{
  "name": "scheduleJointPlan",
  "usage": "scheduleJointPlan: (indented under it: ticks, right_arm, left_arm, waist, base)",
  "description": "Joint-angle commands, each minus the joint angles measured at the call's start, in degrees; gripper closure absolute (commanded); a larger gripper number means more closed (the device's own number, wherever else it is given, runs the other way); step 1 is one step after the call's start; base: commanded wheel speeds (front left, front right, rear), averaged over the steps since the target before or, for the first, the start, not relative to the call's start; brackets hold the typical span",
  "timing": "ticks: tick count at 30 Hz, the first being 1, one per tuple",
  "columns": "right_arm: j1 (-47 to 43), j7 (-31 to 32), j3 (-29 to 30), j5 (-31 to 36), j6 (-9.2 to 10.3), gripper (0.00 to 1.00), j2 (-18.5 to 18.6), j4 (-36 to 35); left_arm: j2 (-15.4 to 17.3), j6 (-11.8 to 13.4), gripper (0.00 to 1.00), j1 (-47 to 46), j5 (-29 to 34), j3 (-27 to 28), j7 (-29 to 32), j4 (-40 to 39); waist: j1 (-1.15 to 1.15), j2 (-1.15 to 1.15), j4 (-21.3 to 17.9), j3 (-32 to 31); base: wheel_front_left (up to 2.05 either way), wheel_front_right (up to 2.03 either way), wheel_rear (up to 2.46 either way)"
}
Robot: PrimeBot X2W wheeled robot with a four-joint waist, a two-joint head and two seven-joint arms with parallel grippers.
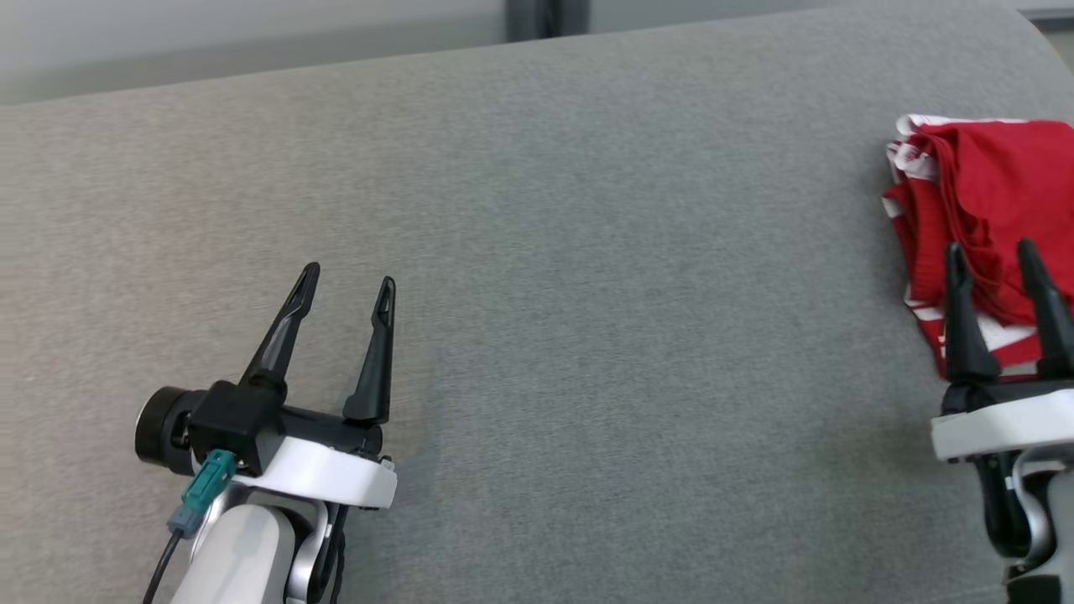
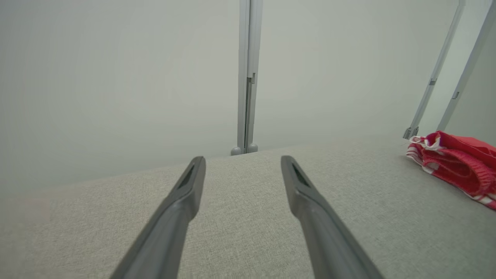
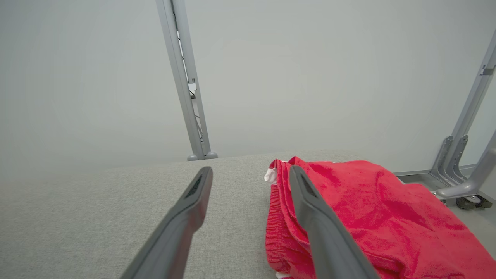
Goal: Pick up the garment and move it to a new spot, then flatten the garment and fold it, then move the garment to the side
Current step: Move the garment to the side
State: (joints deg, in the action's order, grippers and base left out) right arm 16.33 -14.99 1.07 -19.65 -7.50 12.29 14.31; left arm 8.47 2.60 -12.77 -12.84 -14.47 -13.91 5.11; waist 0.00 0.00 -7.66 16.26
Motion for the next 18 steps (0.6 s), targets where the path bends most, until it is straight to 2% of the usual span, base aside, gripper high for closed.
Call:
scheduleJointPlan:
  ticks: [1,7,15,18]
  right_arm:
    - [-1.13,-0.24,0.3,1.15,0.01,0.0,-0.72,-0.89]
    - [-3.28,-0.25,-0.71,4.04,0.01,0.0,-4.15,-2.26]
    - [-5.9,-0.23,-2.6,6.21,0.01,0.0,-5.6,-2.5]
    - [-6.64,-0.14,-3.01,6.82,0.0,0.0,-5.88,-2.38]
  left_arm:
    - [-0.04,0.52,0.0,0.63,-0.59,0.45,-0.28,0.28]
    - [-1.0,1.78,0.0,2.39,-1.56,1.43,-0.86,2.18]
    - [-1.33,3.97,0.0,6.83,-3.19,4.59,-1.19,2.84]
    - [-0.98,3.77,0.0,8.18,-3.25,5.03,-1.26,2.79]
  waist:
    - [0.0,0.0,2.04,-1.23]
    - [0.0,0.0,5.64,-3.73]
    - [0.0,0.0,8.67,-7.09]
    - [0.0,0.0,9.22,-8.12]
  base:
    - [0.0,0.0,0.0]
    - [0.0,0.0,0.0]
    - [0.0,0.0,0.0]
    - [0.0,0.0,0.0]
